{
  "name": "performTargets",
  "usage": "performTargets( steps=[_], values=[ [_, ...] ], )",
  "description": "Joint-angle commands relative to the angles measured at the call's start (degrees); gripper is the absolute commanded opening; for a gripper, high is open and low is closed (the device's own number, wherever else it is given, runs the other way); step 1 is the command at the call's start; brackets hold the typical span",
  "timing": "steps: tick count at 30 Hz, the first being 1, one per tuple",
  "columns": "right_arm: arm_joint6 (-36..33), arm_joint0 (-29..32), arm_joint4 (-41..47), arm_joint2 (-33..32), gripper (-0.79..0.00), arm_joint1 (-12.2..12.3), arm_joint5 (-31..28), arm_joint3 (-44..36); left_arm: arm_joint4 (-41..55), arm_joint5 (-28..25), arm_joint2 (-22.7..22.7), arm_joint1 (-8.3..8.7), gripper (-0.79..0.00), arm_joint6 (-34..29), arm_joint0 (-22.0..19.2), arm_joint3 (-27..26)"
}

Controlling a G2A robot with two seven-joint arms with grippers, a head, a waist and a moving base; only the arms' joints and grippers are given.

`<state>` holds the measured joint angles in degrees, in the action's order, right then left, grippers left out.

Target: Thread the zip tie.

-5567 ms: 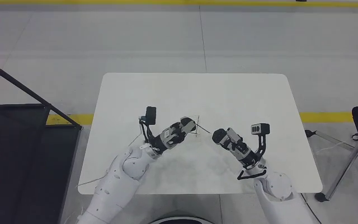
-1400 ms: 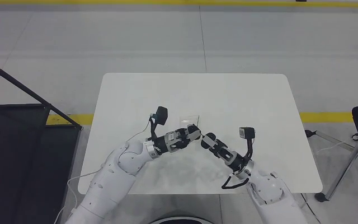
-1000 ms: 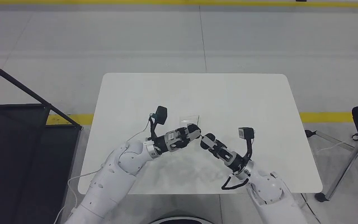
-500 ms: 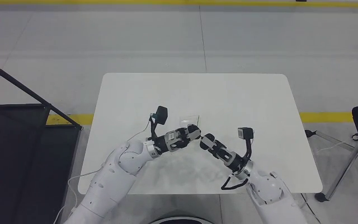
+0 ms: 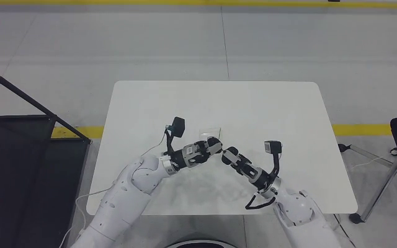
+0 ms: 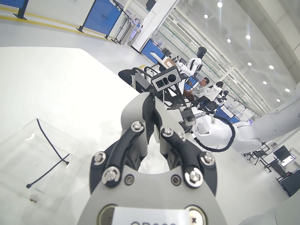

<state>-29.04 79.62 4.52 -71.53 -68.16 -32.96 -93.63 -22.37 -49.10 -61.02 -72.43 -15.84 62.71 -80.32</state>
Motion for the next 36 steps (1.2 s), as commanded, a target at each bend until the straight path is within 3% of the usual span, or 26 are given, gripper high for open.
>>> performTargets(
  steps=[1,11,17,23,29,36],
  values=[
    [0.6,0.5,0.2,-0.7,0.0,0.1,-0.1,-0.3,-1.2,0.9,-0.7,0.08,-0.785,1.2,0.4,-0.6],
    [0.8,2.6,-4.0,-3.6,0.0,0.8,7.2,-6.4,-10.1,9.0,-6.0,1.07,-0.785,6.7,6.9,-7.7],
    [0.8,2.6,-4.0,-3.6,0.0,0.8,7.2,-6.4,-9.6,7.8,-8.6,1.78,-0.785,6.4,10.2,-10.4],
    [1.5,2.7,-4.2,-3.6,0.0,0.7,7.7,-6.5,-9.3,7.6,-8.6,1.8,-0.785,6.4,10.3,-10.5],
    [5.2,1.7,-14.3,-3.3,0.0,0.7,11.9,-9.1,-11.2,11.3,-9.2,1.8,-0.785,7.5,10.5,-11.3],
    [4.8,-2.3,-24.9,0.0,0.0,0.4,19.9,-10.3,-9.0,11.0,-12.1,2.18,-0.785,8.7,10.8,-9.4]
  ],
)
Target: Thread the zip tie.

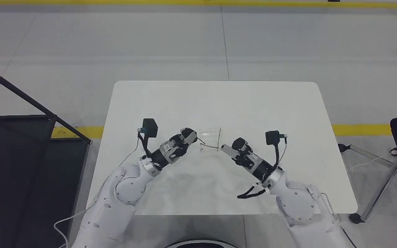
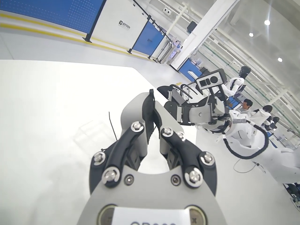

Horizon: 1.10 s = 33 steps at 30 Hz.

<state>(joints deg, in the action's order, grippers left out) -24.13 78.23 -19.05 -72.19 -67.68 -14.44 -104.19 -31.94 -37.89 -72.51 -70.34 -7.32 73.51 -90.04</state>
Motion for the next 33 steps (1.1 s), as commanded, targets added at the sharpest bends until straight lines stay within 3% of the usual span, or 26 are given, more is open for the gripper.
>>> performTargets(
  steps=[1,9,20,23,27,33],
  values=[
    [-0.3,-1.7,-2.4,1.3,0.0,-0.2,2.6,0.5,0.8,-0.4,-1.1,0.16,-0.785,0.3,0.1,0.4],
    [1.3,-5.6,-18.8,9.1,0.0,-1.1,9.9,-0.5,2.5,0.6,-4.8,0.8,-0.785,-0.9,0.6,0.8],
    [2.2,-5.2,-18.7,8.9,0.0,-1.1,9.4,-0.5,3.1,1.5,-4.9,0.93,-0.785,-2.8,0.8,0.4],
    [3.6,-4.4,-25.4,9.2,0.0,-0.9,9.7,-1.8,1.6,3.6,-4.3,0.86,-0.785,-2.8,1.2,-0.5],
    [0.0,-4.8,-37.8,12.4,0.0,-1.1,19.2,-6.1,1.2,5.5,-4.3,0.81,-0.785,-2.0,1.4,-0.7],
    [-14.0,-11.7,-56.6,22.5,0.0,-3.0,31.1,-6.7,2.2,5.4,-5.7,1.1,-0.785,-2.6,2.0,-0.7]
  ],
)
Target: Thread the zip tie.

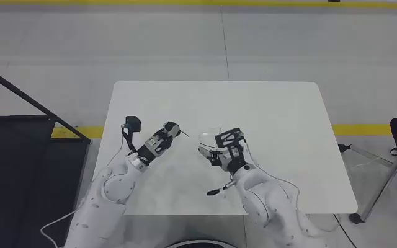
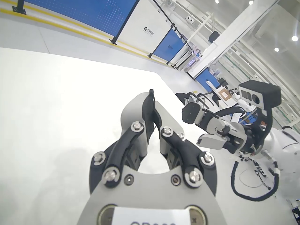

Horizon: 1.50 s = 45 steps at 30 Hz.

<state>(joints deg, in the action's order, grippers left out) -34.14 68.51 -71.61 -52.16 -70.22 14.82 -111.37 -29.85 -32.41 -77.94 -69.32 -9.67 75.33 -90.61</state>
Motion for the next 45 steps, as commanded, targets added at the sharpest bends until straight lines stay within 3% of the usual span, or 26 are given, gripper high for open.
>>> performTargets(
  steps=[1,5,16,20,27,34,36,45],
  values=[
    [-7.0,-3.8,-6.3,4.1,0.0,-0.9,2.4,1.1,0.2,-0.1,-0.6,0.14,-0.785,-0.6,0.3,-0.2],
    [-17.5,-9.6,-10.3,8.9,0.0,-2.9,4.7,4.0,0.6,-0.4,-1.6,0.42,-0.785,-2.0,0.5,0.0],
    [-16.2,-9.1,-10.1,8.5,0.0,-3.0,5.0,4.6,1.9,-0.2,-2.0,0.51,-0.785,-2.4,0.2,0.7],
    [-15.3,-9.9,-9.6,8.5,-0.003,-3.6,1.9,6.3,1.7,1.1,-2.3,0.55,-0.785,-1.9,0.9,-0.4],
    [-22.0,-16.0,-11.1,12.2,-0.139,-6.1,0.5,12.2,3.0,1.4,-3.4,0.76,-0.785,-2.3,1.7,-1.0],
    [-27.6,-21.0,-9.2,13.9,-0.326,-8.7,0.6,17.6,3.2,0.7,-4.1,0.96,-0.785,-2.4,2.0,-0.3],
    [-27.9,-21.8,-7.9,13.7,-0.413,-9.3,0.3,18.7,3.3,0.7,-4.2,0.99,-0.785,-2.3,2.1,-0.3],
    [-30.7,-24.9,-6.1,13.9,-0.465,-11.4,-2.1,23.5,3.5,0.0,-4.8,1.18,-0.785,-2.1,2.4,0.2]
  ],
)
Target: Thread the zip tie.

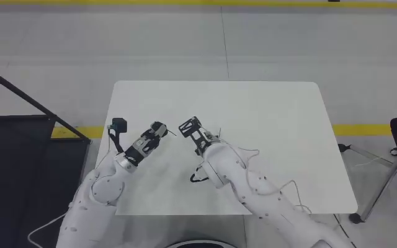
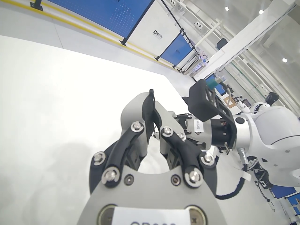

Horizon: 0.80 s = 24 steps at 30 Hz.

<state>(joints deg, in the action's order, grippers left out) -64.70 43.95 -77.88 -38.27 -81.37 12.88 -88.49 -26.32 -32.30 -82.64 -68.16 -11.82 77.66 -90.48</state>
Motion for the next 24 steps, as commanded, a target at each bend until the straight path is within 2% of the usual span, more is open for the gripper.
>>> performTargets(
  steps=[1,14,18,24],
  values=[
    [-0.2,-0.5,0.3,0.1,-0.465,-0.5,-0.3,1.2,0.0,-0.2,-0.2,0.05,-0.785,0.1,0.1,0.1],
    [0.7,-1.8,1.0,0.5,-0.493,-2.9,-1.7,6.8,-0.7,1.8,-0.4,0.09,-0.785,1.8,0.5,-1.5],
    [0.9,-1.6,0.5,0.1,-0.517,-3.3,-1.9,7.2,-0.6,1.9,-0.4,0.1,-0.785,1.8,0.5,-1.5],
    [0.8,-1.2,-0.3,-0.6,-0.6,-3.9,-2.2,7.3,-0.5,1.9,-0.4,0.12,-0.785,2.0,0.5,-1.4]
  ],
)
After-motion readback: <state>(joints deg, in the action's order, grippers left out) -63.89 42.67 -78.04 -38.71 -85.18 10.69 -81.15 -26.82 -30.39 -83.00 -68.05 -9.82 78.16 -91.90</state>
